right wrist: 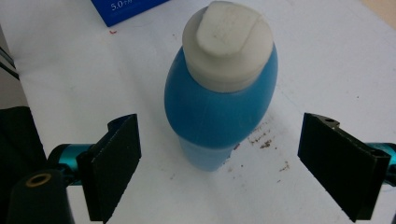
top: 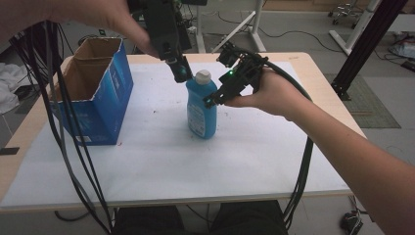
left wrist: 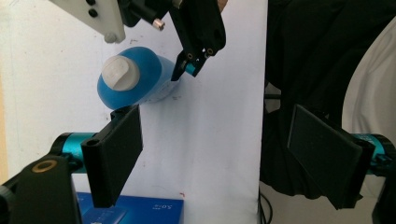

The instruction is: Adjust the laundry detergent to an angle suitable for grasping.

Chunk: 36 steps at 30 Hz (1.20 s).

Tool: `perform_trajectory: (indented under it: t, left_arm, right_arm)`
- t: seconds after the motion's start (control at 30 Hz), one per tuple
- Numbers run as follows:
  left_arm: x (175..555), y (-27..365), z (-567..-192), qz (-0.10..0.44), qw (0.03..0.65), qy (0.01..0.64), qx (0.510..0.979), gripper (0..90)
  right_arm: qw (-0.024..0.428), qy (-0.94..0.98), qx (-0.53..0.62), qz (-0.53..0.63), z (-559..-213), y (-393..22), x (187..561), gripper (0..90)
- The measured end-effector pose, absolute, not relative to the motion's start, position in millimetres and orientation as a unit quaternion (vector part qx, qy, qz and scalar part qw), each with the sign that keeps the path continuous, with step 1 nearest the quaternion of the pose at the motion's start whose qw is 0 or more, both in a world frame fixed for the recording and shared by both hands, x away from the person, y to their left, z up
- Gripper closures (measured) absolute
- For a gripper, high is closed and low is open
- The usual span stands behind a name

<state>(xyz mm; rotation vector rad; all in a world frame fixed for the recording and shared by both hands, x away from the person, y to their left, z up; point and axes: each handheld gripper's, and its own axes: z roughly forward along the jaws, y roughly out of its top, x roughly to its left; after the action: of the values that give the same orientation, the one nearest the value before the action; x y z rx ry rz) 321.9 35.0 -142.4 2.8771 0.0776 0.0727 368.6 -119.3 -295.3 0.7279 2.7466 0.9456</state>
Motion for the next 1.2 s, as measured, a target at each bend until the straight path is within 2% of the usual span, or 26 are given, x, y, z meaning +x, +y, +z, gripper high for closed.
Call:
perform_trajectory:
  t: [1.2]
  left_arm:
    - [320.7,35.1,-142.5,0.028,0.133,0.028,0.990,18.1]
  right_arm:
    - [0.086,0.909,0.267,0.309,-313.7,-100.1,369.9,12.7]
